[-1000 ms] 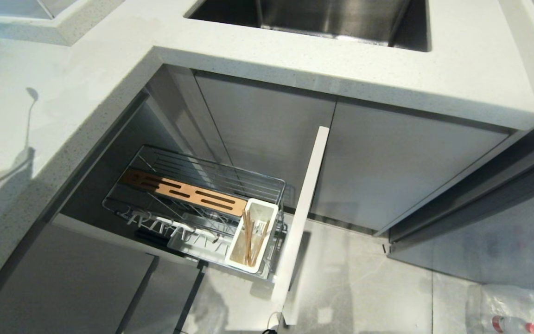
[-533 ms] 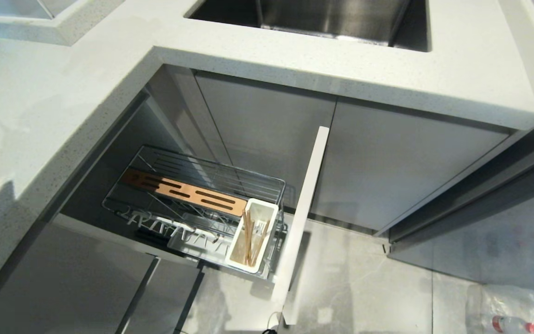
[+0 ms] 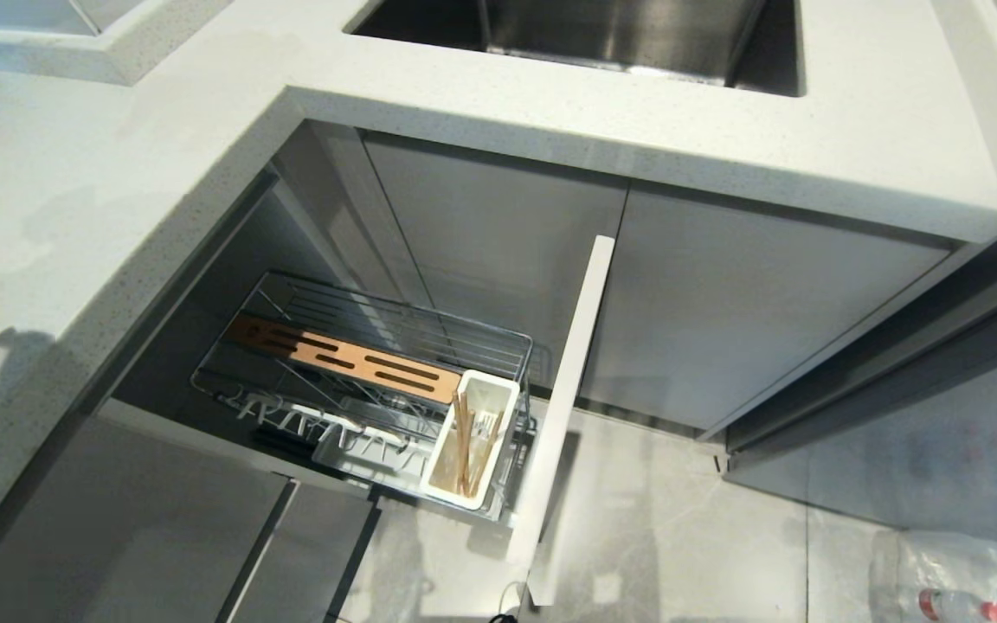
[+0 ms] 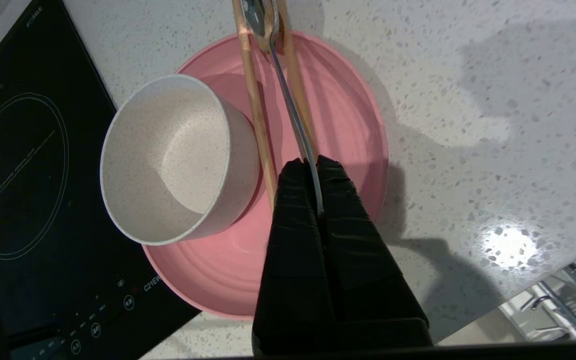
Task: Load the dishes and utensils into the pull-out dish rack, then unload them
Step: Take the spoon out of the cupboard
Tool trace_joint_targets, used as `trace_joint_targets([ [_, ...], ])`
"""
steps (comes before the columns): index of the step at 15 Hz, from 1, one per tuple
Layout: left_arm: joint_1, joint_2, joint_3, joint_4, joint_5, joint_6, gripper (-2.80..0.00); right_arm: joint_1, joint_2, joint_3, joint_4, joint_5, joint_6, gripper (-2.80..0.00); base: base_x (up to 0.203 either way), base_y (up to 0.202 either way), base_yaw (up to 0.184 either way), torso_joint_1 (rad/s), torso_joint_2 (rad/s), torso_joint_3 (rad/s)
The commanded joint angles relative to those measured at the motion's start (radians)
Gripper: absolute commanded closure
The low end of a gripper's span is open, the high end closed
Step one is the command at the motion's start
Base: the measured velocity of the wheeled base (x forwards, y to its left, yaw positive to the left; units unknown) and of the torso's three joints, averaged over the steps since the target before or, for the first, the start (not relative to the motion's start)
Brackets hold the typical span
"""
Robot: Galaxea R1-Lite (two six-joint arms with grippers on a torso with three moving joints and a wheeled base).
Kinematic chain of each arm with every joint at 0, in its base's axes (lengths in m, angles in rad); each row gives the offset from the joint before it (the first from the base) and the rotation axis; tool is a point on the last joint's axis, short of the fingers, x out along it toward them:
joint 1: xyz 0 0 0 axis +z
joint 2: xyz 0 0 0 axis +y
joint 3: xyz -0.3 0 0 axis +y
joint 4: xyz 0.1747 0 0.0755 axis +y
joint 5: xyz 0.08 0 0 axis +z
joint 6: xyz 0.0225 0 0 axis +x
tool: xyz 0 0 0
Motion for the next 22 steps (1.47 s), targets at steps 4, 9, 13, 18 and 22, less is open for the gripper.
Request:
trace_joint_targets([
  [4,0.003,0.016,0.025,0.003,0.01,0.0,0.0,0.0,0.001,0.002,0.0,0.0,0.0,0.0,0.0,0.0,0.0,0.0,0.0,0.0],
  [9,0.003,0.013,0.041,0.0,0.012,0.021,0.0,0.0,0.001,0.002,0.0,0.0,0.0,0.0,0.0,0.0,0.0,0.0,0.0,0.0],
  [13,0.002,0.011,0.04,-0.007,0.014,0.021,-2.8,0.0,0.001,0.002,0.0,0.0,0.0,0.0,0.0,0.0,0.0,0.0,0.0,0.0],
  [18,0.003,0.011,0.04,-0.012,0.018,0.021,-2.8,0.0,0.001,0.002,0.0,0.0,0.0,0.0,0.0,0.0,0.0,0.0,0.0,0.0],
  [22,0.002,0.007,0.038,-0.014,0.018,0.021,-2.8,0.0,0.001,0.002,0.0,0.0,0.0,0.0,0.0,0.0,0.0,0.0,0.0,0.0],
])
